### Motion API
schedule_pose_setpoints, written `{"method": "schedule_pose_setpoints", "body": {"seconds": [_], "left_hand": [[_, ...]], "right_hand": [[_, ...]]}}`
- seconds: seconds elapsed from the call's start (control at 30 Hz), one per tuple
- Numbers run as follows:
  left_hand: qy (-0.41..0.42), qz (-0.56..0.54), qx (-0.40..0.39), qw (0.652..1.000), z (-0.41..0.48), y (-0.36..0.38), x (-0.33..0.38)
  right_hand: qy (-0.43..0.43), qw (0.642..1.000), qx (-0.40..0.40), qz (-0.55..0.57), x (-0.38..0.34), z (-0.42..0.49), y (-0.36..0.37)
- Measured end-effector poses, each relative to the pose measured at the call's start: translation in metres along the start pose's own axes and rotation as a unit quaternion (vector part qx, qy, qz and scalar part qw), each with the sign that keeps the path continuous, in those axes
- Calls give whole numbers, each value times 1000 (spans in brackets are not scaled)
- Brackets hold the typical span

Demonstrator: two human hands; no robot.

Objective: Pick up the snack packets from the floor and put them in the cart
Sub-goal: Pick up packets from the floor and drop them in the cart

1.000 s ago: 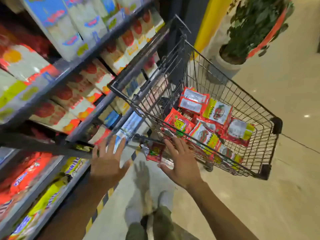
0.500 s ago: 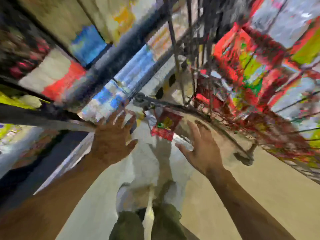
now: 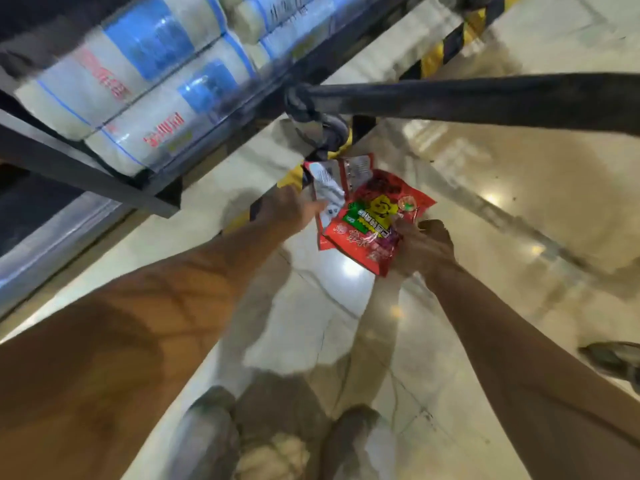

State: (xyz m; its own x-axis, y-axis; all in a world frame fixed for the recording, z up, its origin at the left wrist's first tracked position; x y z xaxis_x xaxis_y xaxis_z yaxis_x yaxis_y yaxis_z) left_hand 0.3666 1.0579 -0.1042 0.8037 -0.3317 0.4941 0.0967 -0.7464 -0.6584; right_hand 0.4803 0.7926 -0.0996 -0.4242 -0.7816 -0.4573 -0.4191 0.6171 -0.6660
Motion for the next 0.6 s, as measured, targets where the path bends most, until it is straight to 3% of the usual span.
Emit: {"method": "schedule_pose_setpoints", "body": {"seconds": [0.2,0.3,0.43,0.6], "left_hand": [[-73,-178,45,980,68,57,-10],[-41,-252,30,966,70,60,-10],[15,-268,38,962,30,10,0],[5,-331,41,943,-53,-79,-11]], "right_hand": [[93,974,-18,205,11,38,38],[88,969,-28,228,9,39,31],[84,957,-16,277,-3,8,-8],[50,945,3,322,-15,-63,-71]]}}
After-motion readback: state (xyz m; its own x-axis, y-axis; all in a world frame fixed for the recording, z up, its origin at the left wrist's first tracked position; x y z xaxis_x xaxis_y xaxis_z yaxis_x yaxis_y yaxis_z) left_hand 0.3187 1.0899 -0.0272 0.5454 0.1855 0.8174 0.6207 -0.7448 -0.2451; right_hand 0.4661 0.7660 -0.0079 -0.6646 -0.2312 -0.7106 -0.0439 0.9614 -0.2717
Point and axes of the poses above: each hand's wrist, its own z-axis towards the middle knuckle, its own y-axis out of the palm, x = y × z, the point moved 7 cm from there along z, towards the middle knuckle, and after that the axes turned 6 degrees about x, right-handed, at the moved point
